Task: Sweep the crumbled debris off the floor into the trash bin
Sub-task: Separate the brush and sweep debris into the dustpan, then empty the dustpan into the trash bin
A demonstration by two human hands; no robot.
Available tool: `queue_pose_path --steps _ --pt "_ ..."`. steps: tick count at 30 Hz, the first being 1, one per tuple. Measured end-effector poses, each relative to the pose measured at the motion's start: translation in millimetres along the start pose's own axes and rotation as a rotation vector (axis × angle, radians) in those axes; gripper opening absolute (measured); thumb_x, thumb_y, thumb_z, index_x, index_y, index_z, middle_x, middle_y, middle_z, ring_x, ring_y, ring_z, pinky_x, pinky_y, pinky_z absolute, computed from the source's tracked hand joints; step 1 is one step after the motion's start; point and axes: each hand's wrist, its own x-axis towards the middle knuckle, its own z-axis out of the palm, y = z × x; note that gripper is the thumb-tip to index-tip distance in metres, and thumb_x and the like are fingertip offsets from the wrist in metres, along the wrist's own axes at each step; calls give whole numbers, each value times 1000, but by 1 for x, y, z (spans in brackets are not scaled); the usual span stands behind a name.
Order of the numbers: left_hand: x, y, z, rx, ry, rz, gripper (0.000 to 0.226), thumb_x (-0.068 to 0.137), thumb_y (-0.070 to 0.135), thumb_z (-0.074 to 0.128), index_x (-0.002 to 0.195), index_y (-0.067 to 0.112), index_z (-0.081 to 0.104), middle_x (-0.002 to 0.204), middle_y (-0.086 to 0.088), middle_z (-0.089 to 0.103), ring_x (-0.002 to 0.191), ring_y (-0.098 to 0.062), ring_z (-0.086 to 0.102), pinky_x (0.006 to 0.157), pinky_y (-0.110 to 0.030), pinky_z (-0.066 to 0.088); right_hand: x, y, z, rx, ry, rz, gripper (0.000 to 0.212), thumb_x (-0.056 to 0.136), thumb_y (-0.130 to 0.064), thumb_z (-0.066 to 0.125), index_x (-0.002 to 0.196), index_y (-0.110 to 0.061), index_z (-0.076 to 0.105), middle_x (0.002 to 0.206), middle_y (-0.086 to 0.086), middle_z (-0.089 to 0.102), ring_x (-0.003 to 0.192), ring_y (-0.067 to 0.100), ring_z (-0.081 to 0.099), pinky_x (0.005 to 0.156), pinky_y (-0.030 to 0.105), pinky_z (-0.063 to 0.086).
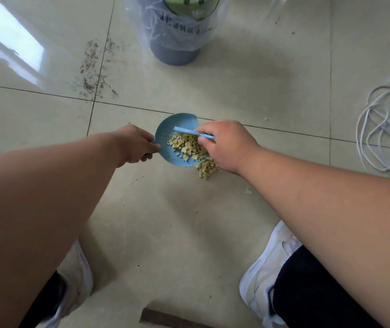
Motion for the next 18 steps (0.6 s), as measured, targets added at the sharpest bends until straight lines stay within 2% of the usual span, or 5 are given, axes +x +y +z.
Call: queue_pose_path --steps 4,8,13,15,18 --pt "-27 21 -2 -65 38 21 23 98 31 76 87 11 80 75 -6 69 69 -21 57 65 -32 51 -1 -12 -42 113 67 91 22 98 -30 62 114 -24 75 101 2 75 96 24 66 88 34 53" --pt "-61 44 -9 -167 81 61 20 101 24 73 105 6 80 79 -7 69 66 -18 59 63 -27 54 -2 -27 -92 100 111 87 18 95 -30 64 103 -21 77 93 4 75 91 26 66 82 34 54" --pt "-100 74 -27 -346 106 63 33 99 23 77 129 10 74 81 -8 71 68 -19 64 71 -32 62 -3 -49 -151 62 144 69 19 93 -29 63 92 -14 75 86 9 74 86 32 67 77 37 55" --pt "-122 89 -40 -360 126 100 30 99 22 77 125 8 74 80 -8 70 66 -19 64 69 -31 61 -4 -63 -176 75 197 68 23 92 -30 64 88 -10 72 81 12 72 81 35 64 72 37 53" --pt "-157 117 -63 -327 158 165 18 100 23 75 108 7 76 75 -7 67 62 -17 60 64 -29 57 -8 -86 -210 128 318 90 32 92 -38 64 80 -8 69 70 7 65 72 32 58 63 33 46"
